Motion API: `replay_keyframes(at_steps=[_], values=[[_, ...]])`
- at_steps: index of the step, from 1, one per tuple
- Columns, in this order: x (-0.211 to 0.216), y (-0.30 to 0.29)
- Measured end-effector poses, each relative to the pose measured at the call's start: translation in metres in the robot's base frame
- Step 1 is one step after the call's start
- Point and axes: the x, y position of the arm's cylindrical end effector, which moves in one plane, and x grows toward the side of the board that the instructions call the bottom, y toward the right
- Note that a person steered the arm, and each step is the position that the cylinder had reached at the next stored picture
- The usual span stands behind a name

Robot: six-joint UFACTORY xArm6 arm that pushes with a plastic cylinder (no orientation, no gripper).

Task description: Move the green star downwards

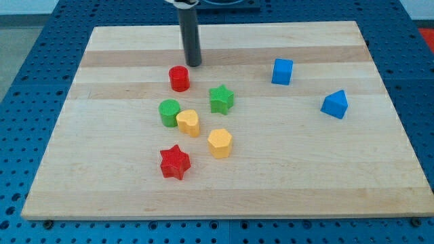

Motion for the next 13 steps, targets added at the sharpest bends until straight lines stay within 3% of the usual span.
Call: replay_keyframes(at_steps=[1,7,8,10,13], values=[[0.000,0.012],[0.102,0.020],[0.090,0.020],[0.015,0.044],[0.026,0.070]])
